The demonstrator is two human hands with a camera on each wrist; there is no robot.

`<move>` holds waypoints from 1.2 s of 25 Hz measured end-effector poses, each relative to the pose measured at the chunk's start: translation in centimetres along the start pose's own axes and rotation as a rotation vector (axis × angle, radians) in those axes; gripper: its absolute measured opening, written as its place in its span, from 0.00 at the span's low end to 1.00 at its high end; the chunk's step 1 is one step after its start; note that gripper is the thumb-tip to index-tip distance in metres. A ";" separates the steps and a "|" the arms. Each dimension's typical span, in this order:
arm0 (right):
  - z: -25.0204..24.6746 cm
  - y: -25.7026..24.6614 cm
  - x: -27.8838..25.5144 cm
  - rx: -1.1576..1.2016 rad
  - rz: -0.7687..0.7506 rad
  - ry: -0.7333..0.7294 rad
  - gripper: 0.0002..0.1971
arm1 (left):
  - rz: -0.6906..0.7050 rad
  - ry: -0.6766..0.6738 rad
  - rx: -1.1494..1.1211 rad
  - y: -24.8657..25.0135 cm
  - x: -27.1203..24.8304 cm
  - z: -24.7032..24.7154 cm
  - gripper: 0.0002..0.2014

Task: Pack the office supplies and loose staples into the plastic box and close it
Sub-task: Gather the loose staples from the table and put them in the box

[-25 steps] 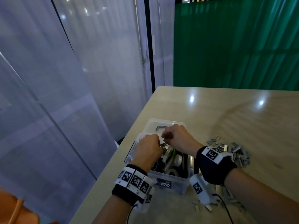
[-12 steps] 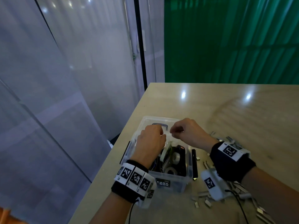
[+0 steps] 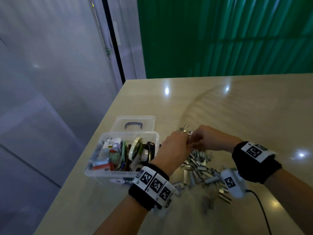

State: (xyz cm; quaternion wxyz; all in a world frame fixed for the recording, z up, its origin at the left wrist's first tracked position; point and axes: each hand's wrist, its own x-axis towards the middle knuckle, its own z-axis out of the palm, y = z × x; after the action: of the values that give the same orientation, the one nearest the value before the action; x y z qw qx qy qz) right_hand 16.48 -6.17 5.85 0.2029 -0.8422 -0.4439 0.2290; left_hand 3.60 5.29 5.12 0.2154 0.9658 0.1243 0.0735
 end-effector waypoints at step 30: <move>7.4 8.7 -0.9 -0.008 0.186 0.048 0.26 | -0.217 -0.108 -0.220 -3.0 2.4 12.0 0.13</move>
State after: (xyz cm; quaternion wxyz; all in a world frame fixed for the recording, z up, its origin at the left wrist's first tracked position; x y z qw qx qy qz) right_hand 17.53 -10.47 -4.71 0.1878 -0.8859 -0.3597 0.2248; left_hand 7.64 3.79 -6.78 0.3330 0.9197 0.2075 0.0108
